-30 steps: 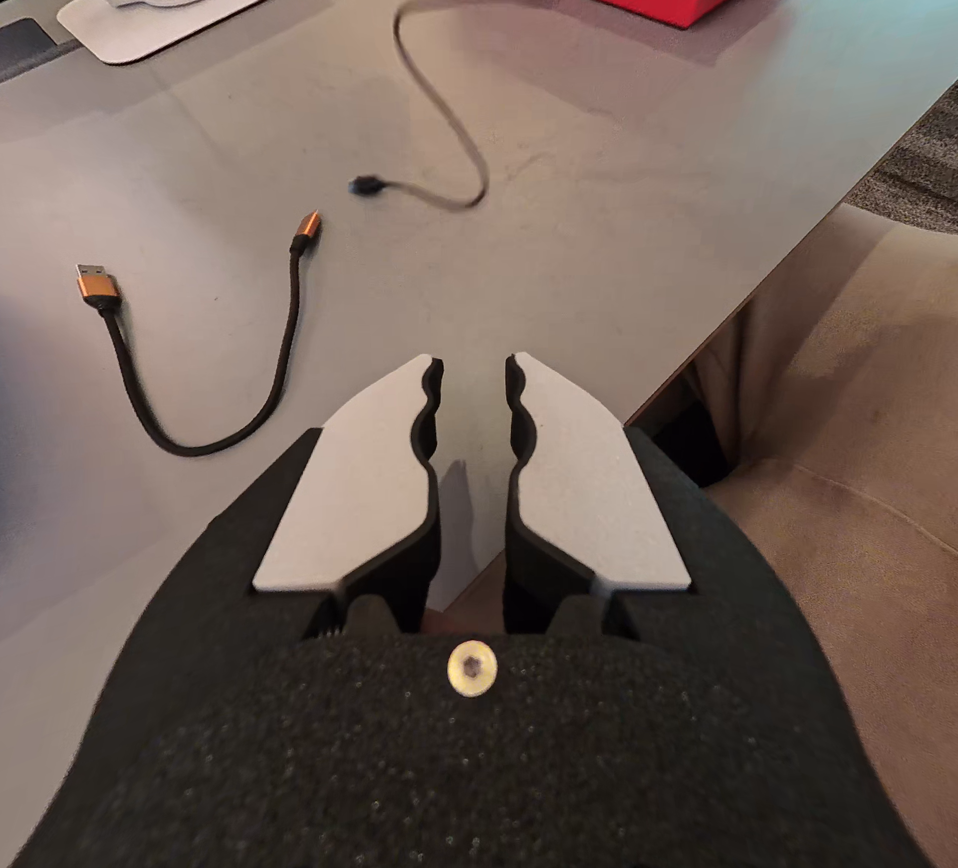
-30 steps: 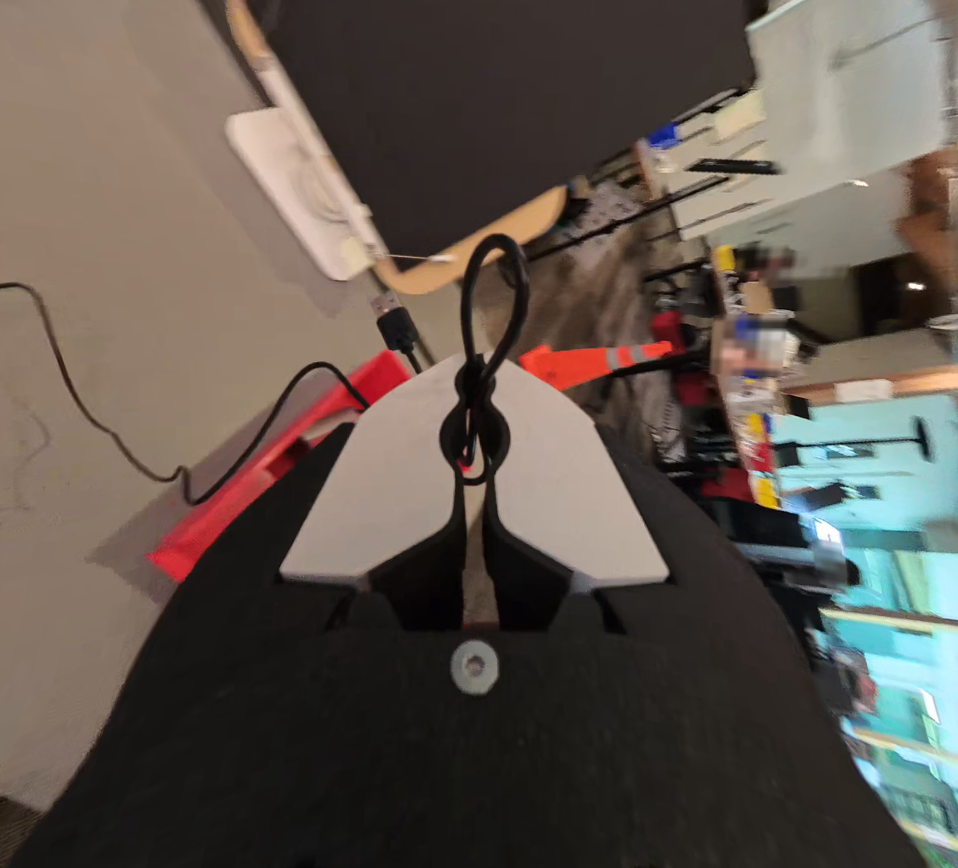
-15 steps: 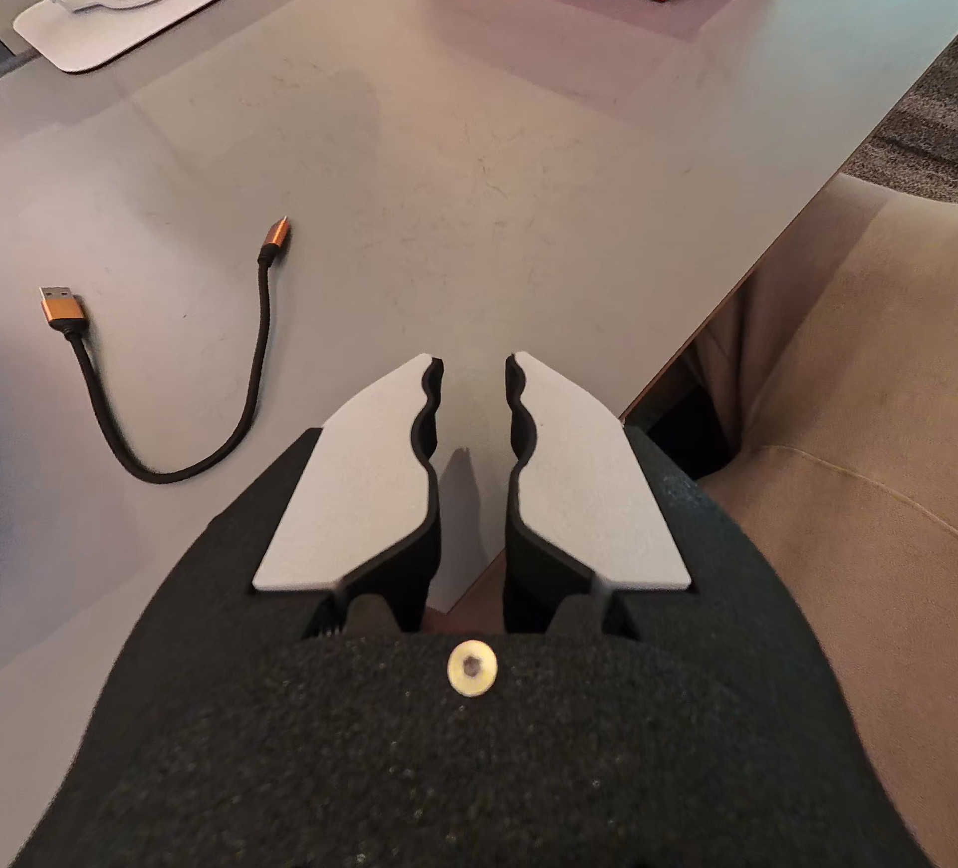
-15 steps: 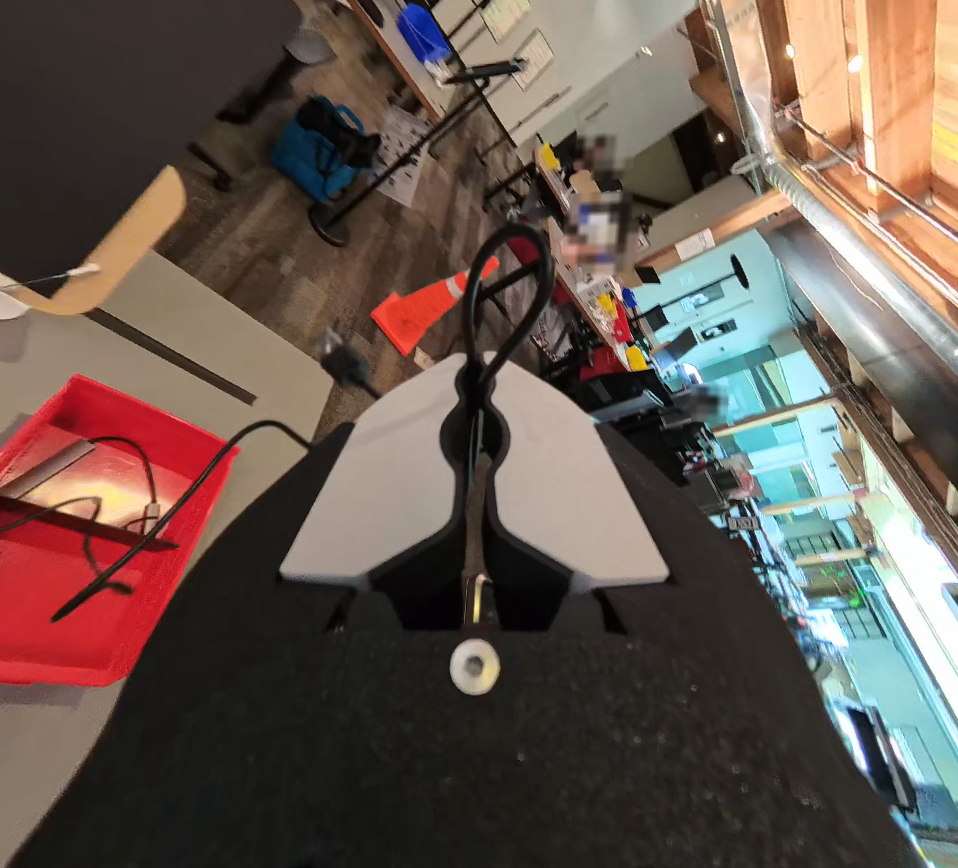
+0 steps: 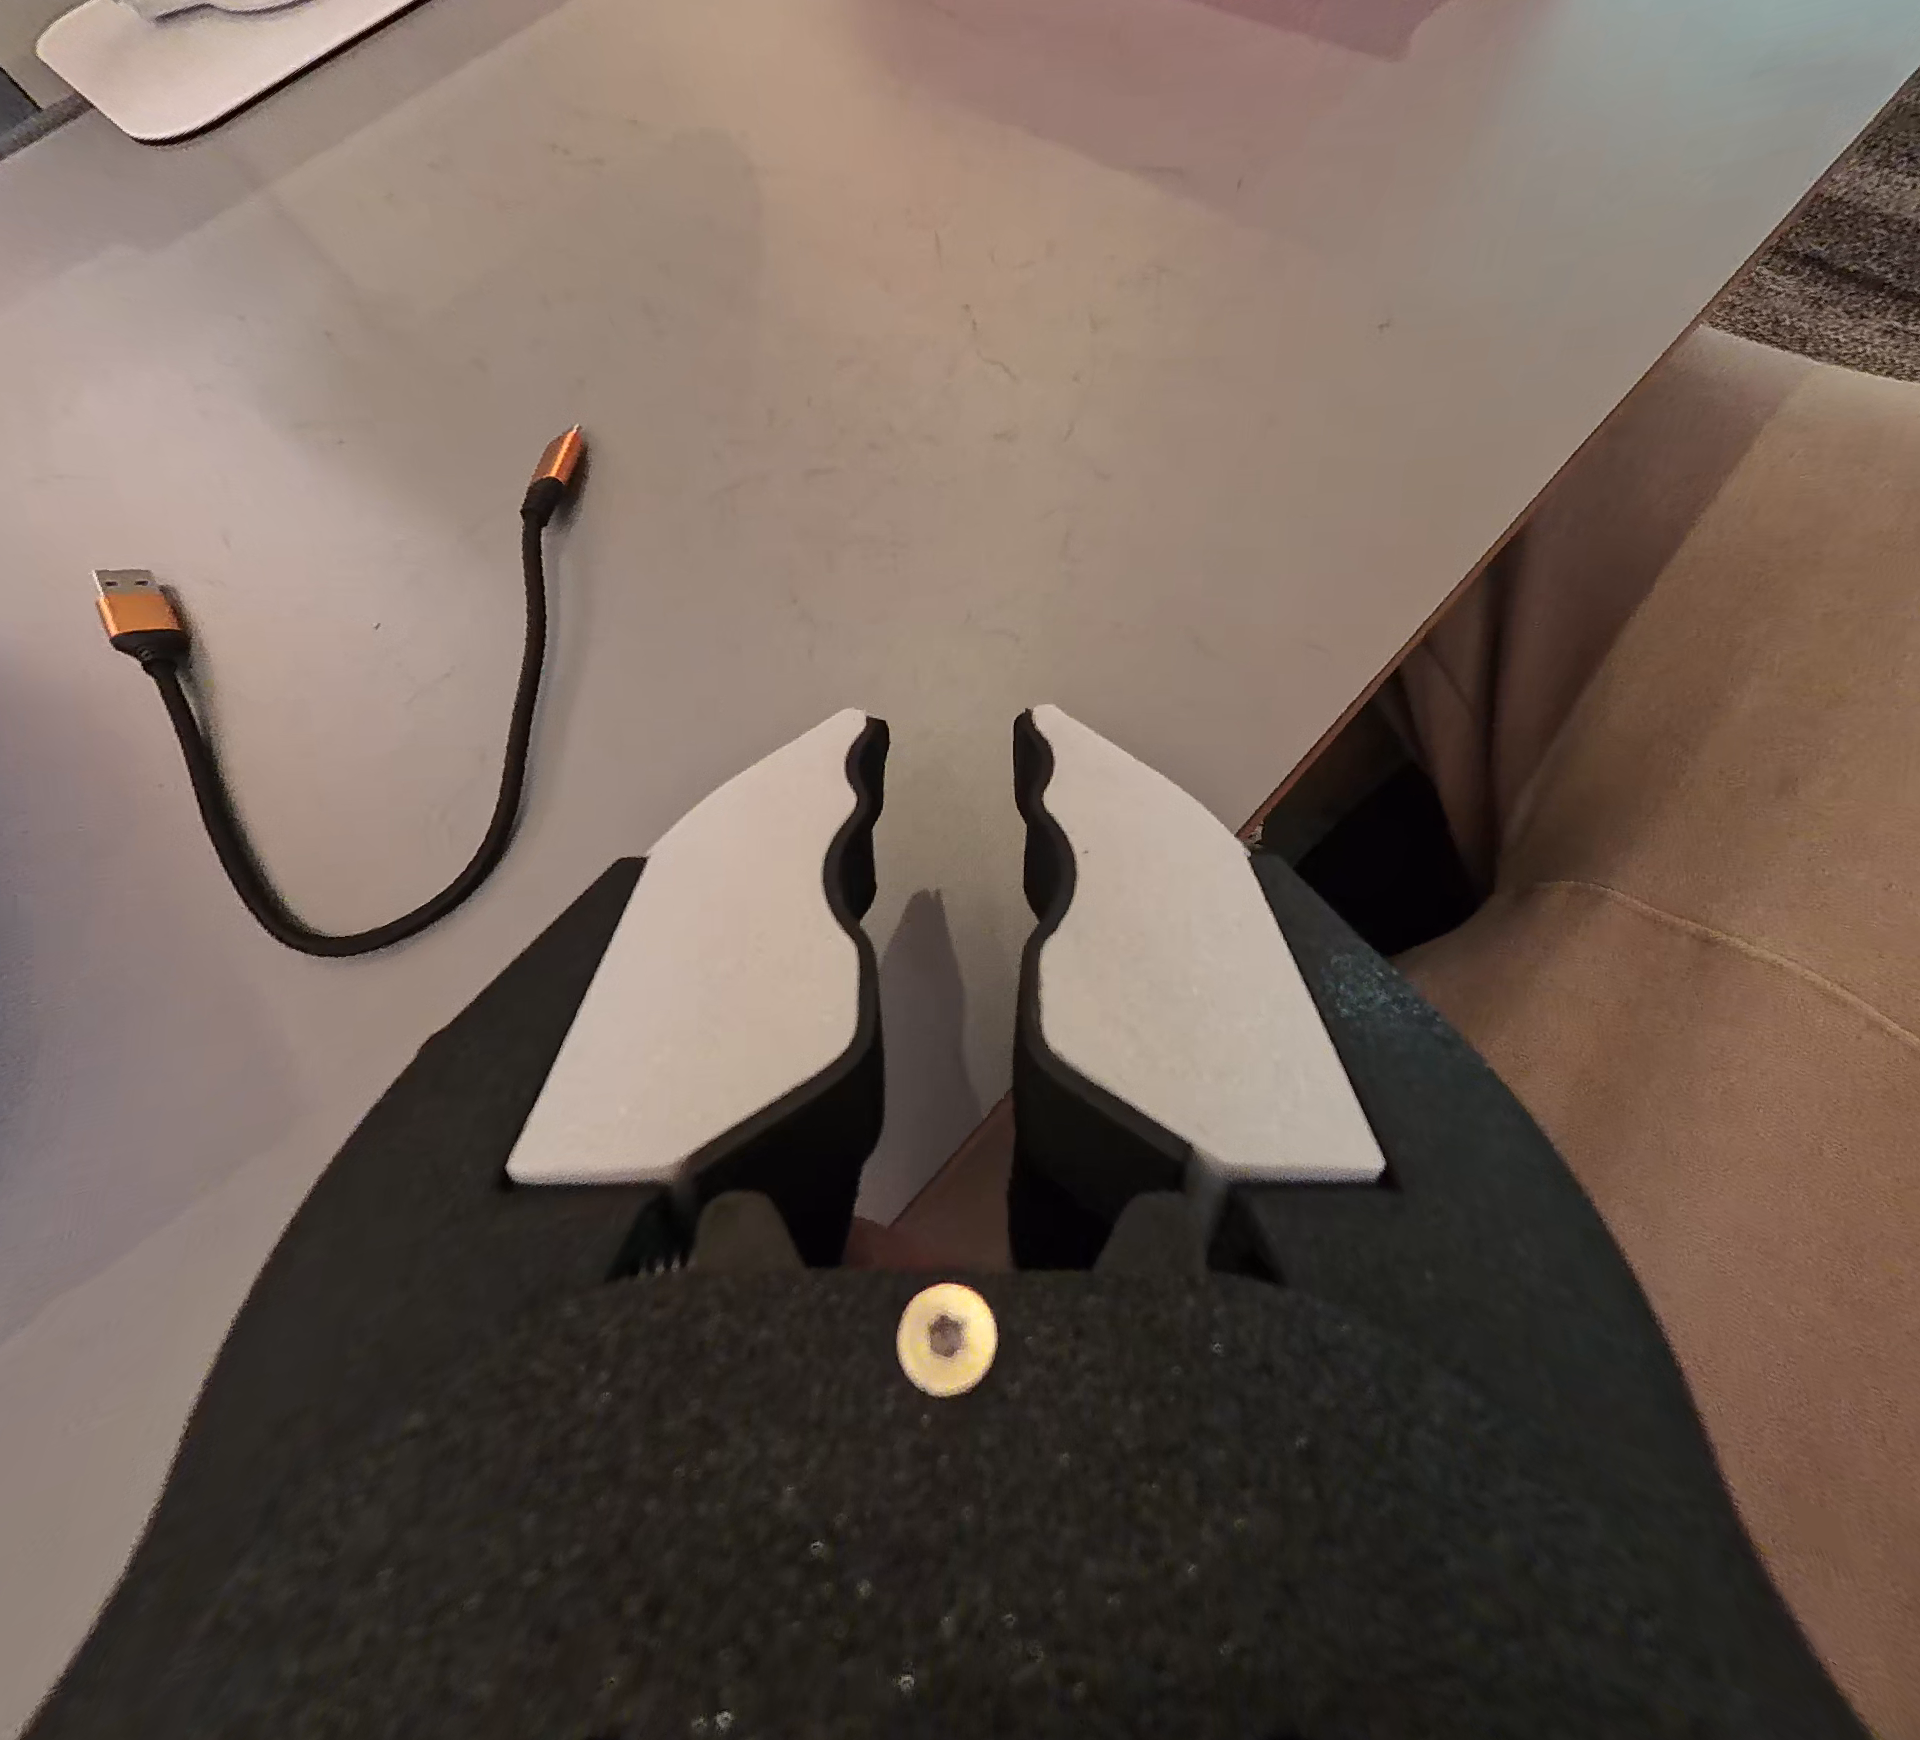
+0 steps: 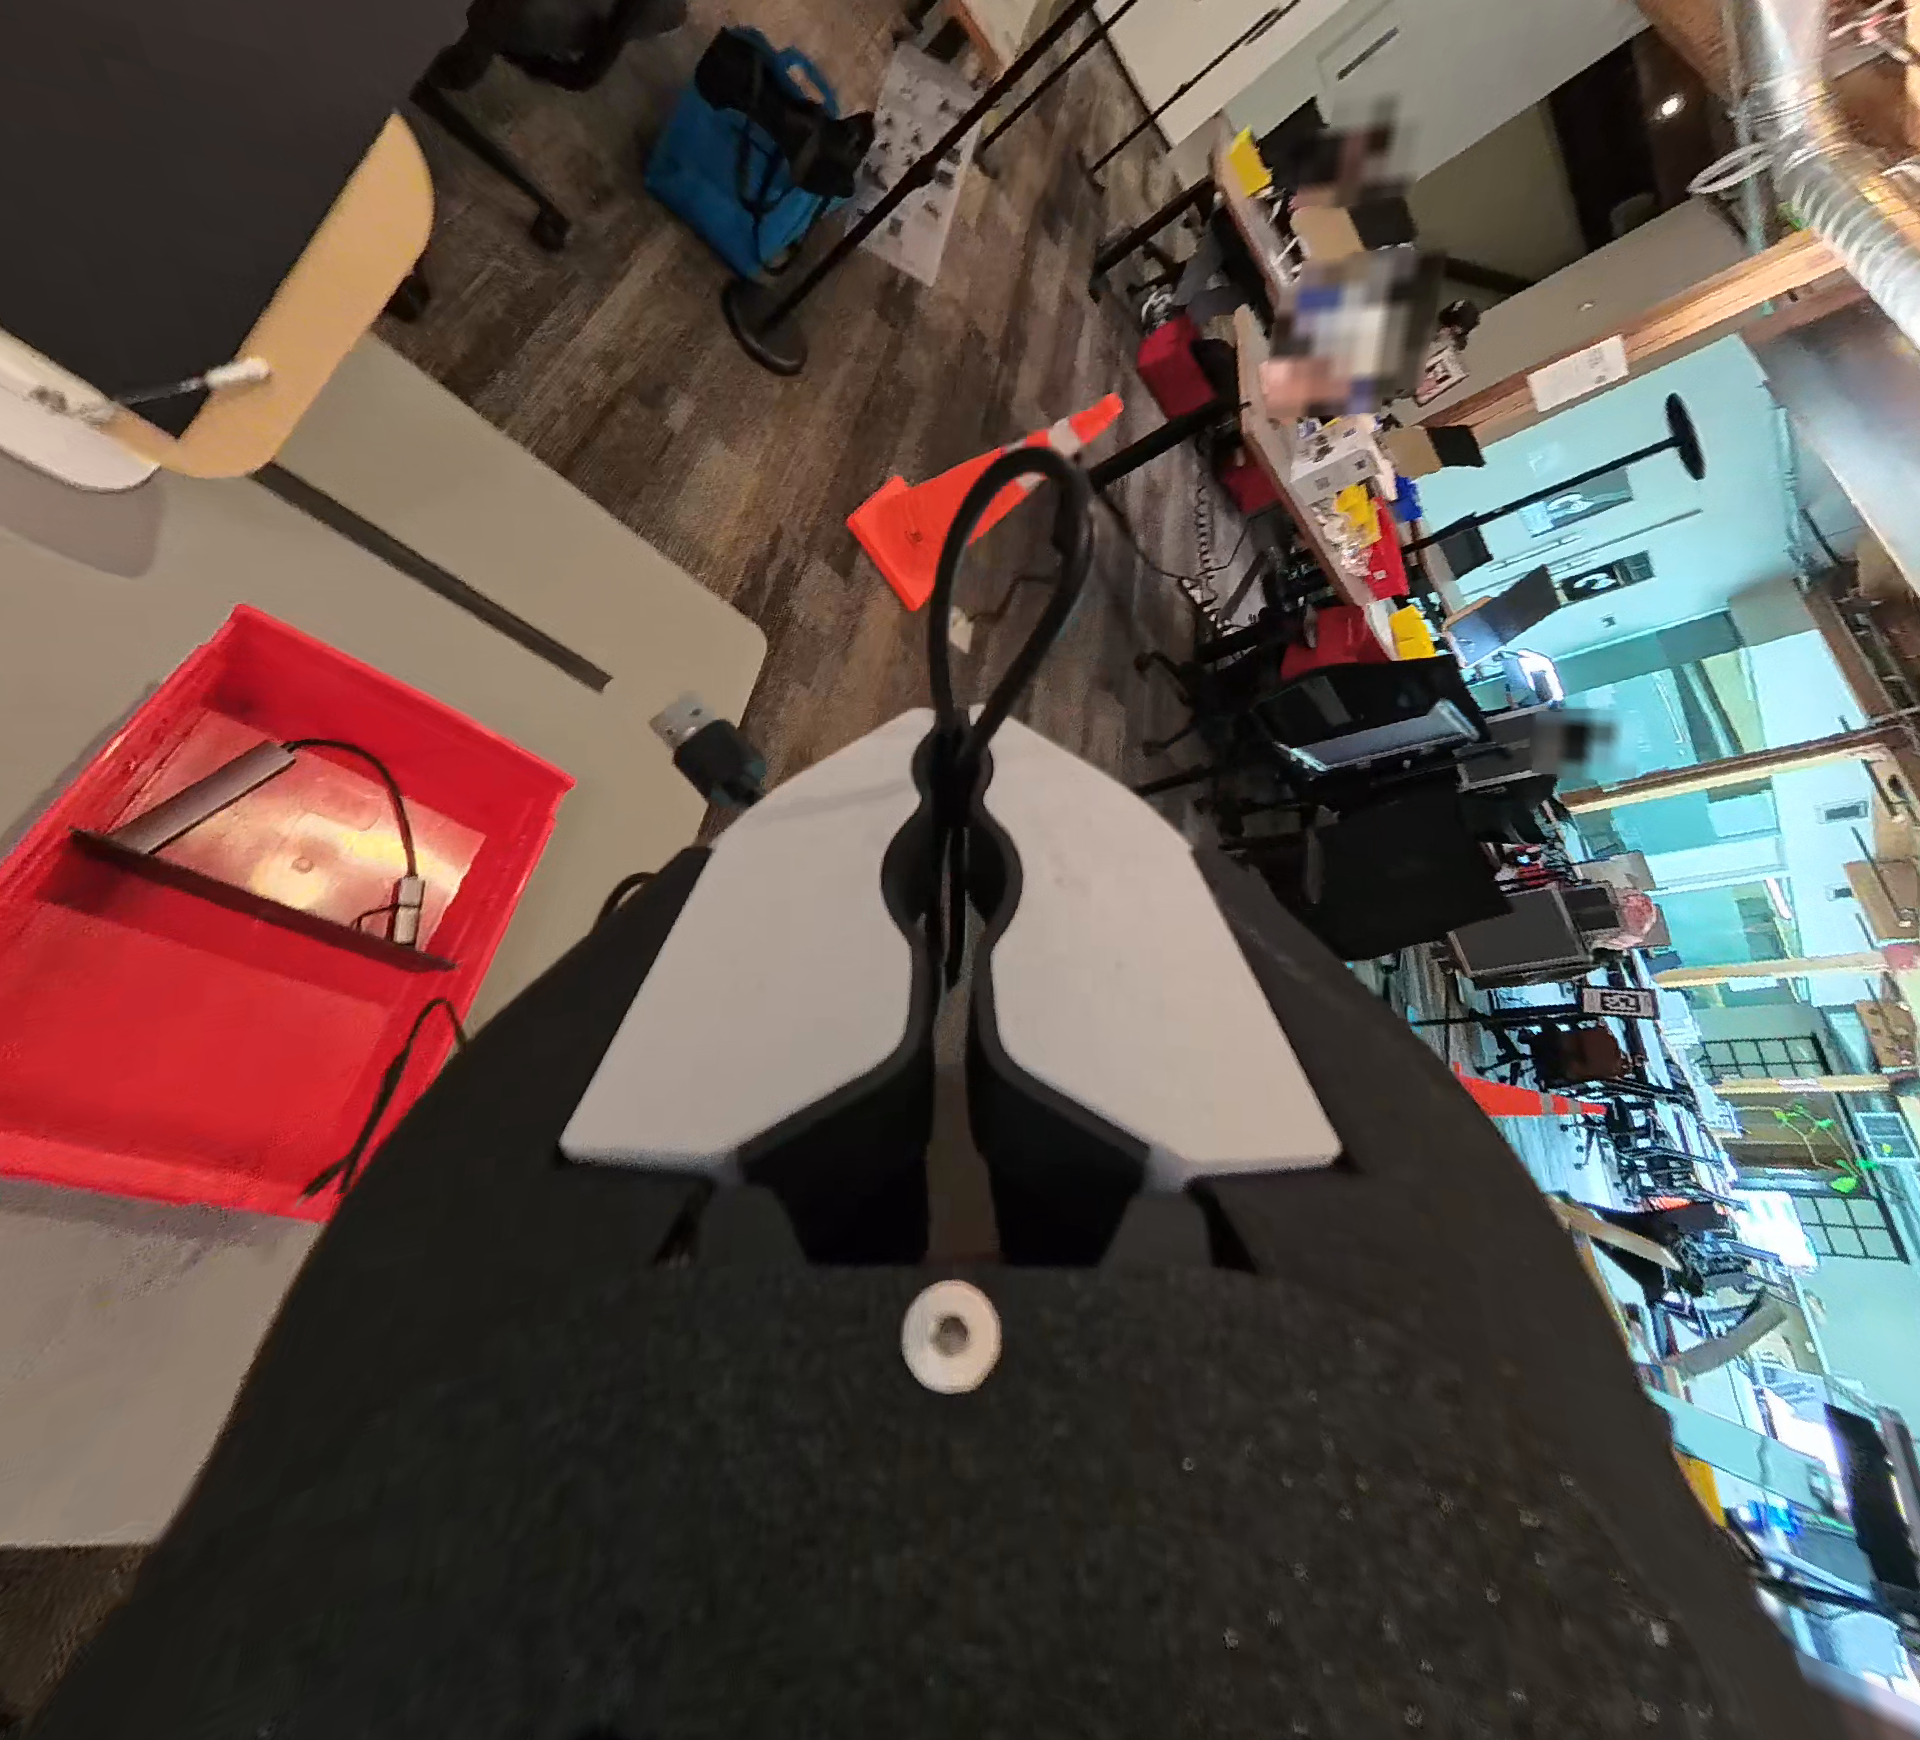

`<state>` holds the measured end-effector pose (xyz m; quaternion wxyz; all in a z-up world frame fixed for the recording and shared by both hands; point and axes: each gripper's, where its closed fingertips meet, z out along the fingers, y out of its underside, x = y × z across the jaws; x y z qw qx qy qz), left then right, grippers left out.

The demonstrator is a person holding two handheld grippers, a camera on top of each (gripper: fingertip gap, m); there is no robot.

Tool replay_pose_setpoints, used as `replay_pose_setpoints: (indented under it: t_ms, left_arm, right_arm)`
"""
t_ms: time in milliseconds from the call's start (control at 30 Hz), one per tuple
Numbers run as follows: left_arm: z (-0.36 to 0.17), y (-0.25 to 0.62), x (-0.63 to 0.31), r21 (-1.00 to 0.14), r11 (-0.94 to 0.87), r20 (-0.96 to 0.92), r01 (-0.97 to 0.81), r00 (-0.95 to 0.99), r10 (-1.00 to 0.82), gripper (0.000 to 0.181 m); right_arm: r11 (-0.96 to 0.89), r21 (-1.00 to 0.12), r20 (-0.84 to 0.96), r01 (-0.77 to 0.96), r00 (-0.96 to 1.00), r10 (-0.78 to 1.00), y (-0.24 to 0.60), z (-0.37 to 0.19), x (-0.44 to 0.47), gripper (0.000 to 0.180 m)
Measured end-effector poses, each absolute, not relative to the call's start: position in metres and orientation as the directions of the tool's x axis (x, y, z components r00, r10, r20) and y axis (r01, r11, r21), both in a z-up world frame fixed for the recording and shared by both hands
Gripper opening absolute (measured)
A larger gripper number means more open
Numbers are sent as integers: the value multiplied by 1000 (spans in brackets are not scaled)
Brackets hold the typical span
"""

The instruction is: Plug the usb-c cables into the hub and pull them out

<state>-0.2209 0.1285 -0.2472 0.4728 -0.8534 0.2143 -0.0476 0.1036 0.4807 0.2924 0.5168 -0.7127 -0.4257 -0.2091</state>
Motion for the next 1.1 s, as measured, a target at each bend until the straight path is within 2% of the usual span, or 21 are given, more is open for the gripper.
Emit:
replay_pose_setpoints:
  t_ms: [200, 367, 533, 700, 900, 1100]
  left_arm:
    - [-248, 127, -221, -824, -462, -129, -329, 902, -412, 23]
    - [-249, 127, -220, -820, -461, -138, -339, 899, -415, 23]
    - [-250, 128, -217, -814, -459, -150, -355, 893, -424, 23]
    - [-251, 128, -217, -811, -457, -161, -365, 890, -426, 23]
    - [-252, 129, -216, -806, -458, -170, -375, 888, -428, 23]
    - [-253, 128, -216, -800, -455, -185, -391, 883, -432, 23]
  right_arm:
    - [-156, -490, 731, 857, 502, 462, 488, 215, 113, 0]
    - [-175, -467, 620, 867, 462, 634, 479, 125, 105, 0]
    - [-281, -429, 380, 858, 454, 806, 468, 6, 97, 0]
    - [-384, -386, 179, 838, 477, 860, 463, -100, 96, 0]
    - [-399, -242, 159, 884, 442, 883, 469, -210, 92, 0]
    - [-313, -126, 89, 941, 325, 942, 453, -275, 72, 0]
